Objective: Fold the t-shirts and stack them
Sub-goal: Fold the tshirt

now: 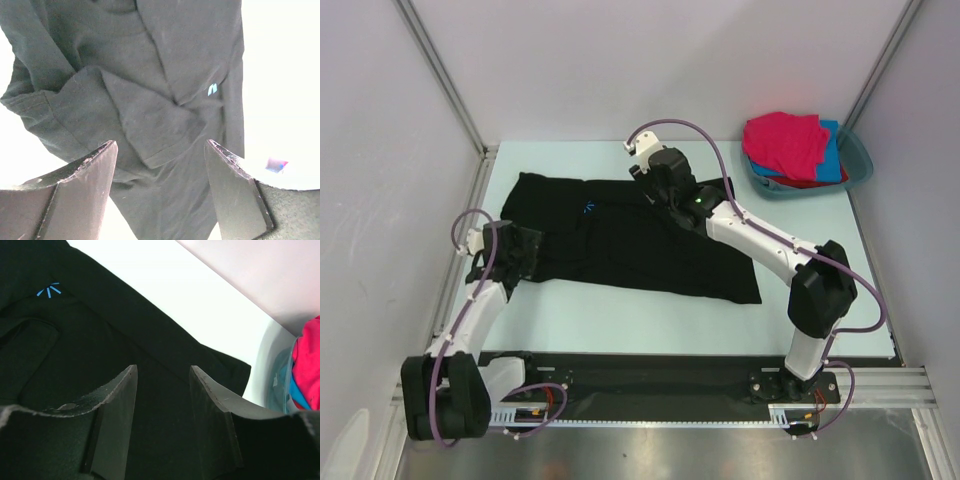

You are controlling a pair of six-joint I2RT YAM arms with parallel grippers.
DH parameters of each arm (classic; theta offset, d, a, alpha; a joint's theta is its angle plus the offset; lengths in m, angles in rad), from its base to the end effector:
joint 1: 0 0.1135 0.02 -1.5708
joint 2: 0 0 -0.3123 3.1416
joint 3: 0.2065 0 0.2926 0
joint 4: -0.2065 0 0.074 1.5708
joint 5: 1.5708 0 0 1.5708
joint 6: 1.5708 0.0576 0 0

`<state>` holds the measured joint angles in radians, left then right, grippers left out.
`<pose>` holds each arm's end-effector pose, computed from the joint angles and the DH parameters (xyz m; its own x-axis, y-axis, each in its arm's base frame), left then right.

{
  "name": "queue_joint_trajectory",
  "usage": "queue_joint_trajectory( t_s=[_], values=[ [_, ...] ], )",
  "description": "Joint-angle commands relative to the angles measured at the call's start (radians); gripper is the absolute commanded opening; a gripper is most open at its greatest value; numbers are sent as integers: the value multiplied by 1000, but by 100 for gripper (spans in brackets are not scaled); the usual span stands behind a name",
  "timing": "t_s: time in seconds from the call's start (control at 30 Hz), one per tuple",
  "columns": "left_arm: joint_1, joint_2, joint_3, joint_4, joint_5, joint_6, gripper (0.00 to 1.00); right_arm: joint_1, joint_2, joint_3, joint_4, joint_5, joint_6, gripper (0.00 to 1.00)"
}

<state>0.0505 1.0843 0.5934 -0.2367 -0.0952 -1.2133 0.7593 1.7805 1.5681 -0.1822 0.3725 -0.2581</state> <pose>0.2523 0.0182 0.2201 -0.1190 -0.9397 -0.3205 -0.6646 0.3152 -0.6774 0.3738 0.3259 0.3682 -0.1681 -0.4874 -0.8569 -0.4555 0.8093 -0.3709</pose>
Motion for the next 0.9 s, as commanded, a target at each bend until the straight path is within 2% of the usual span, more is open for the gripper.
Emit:
queue_joint_trajectory(
  t_s=[0.0, 0.53, 0.87],
  values=[
    [-8, -27, -21, -20, -103, -86, 76, -2, -7, 12, 23, -7, 14, 51],
    [-9, 213, -55, 171, -15, -164, 77, -14, -15, -14, 23, -20, 14, 51],
    [-9, 207, -7, 178, 18, -172, 76, -21, 0, -14, 21, -30, 20, 51]
  ],
)
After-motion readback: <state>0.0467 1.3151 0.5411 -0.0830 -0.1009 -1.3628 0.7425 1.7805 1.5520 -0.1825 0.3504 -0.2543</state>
